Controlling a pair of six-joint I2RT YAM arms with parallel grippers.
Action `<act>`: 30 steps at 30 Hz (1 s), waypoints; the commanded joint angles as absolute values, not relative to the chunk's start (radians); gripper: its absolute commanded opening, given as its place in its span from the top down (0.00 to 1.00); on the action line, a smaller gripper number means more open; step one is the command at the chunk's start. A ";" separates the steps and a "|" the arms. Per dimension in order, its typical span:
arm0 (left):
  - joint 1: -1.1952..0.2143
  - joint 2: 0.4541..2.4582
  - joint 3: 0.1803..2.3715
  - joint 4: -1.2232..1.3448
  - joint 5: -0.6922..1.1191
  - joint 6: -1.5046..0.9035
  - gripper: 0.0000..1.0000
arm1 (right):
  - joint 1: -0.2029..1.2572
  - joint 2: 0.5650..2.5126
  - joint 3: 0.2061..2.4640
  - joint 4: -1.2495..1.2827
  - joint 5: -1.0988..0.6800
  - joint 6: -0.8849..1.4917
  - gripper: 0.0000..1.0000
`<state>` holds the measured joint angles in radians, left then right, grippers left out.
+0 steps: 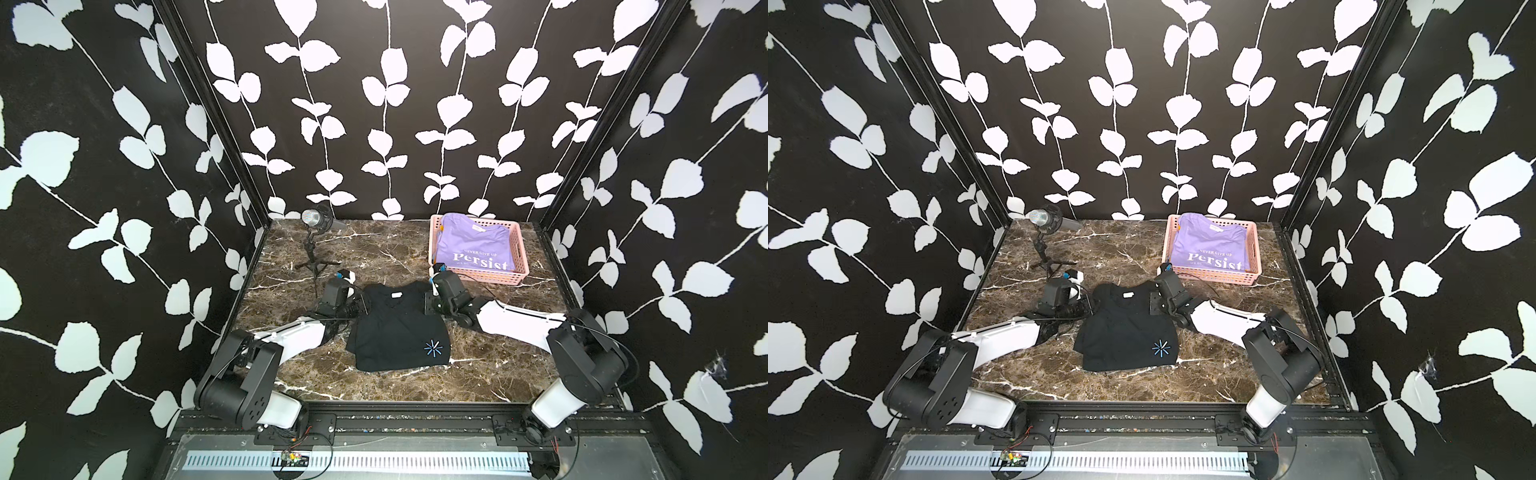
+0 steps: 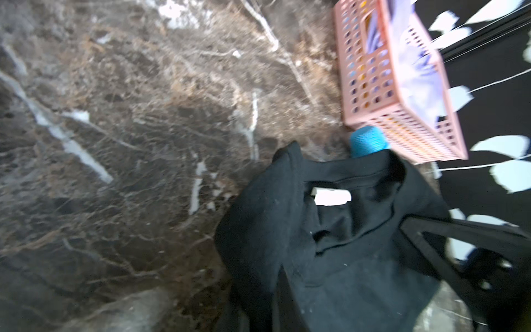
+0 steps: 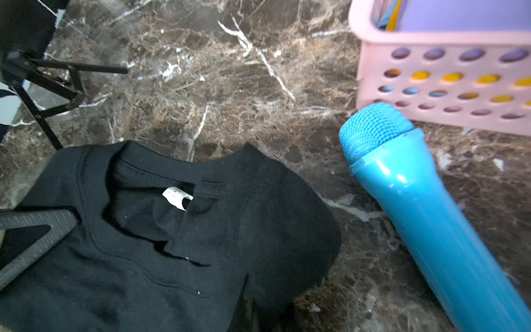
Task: Put the folded t-shirts into the basket
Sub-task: Pick up the T-shirt from the center of the board, then place the T-shirt in the bin.
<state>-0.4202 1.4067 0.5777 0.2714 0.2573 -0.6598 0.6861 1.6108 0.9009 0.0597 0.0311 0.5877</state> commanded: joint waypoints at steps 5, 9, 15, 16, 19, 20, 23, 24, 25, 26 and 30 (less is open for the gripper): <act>-0.480 1.232 0.654 0.141 0.240 -0.653 1.00 | 0.683 1.482 0.951 -0.014 0.029 0.542 1.00; -0.547 1.167 0.738 0.048 0.172 -0.605 1.00 | 0.681 1.421 1.000 -0.119 0.037 0.495 1.00; -0.591 1.181 0.873 0.020 0.162 -0.582 1.00 | 0.651 1.332 1.096 -0.288 0.053 0.419 1.00; -0.594 1.194 0.896 0.020 0.164 -0.579 1.00 | 0.642 1.322 1.111 -0.307 0.055 0.412 1.00; -0.606 1.251 0.970 0.021 0.181 -0.572 1.00 | 0.604 1.296 1.146 -0.357 0.055 0.394 1.00; -0.609 1.270 0.995 0.024 0.189 -0.572 1.00 | 0.592 1.290 1.155 -0.368 0.054 0.390 1.00; -0.613 1.324 1.059 0.043 0.206 -0.571 1.00 | 0.565 1.269 1.184 -0.398 0.060 0.379 1.00; -0.614 1.344 1.078 0.050 0.209 -0.570 1.00 | 0.559 1.265 1.193 -0.407 0.065 0.375 1.00; -0.615 1.363 1.099 0.055 0.216 -0.570 1.00 | 0.548 1.262 1.200 -0.419 0.072 0.374 1.00; -0.617 1.390 1.125 0.060 0.221 -0.570 1.00 | 0.536 1.260 1.211 -0.430 0.075 0.372 1.00; -0.624 1.497 1.224 0.087 0.253 -0.576 1.00 | 0.486 1.263 1.248 -0.463 0.090 0.365 1.00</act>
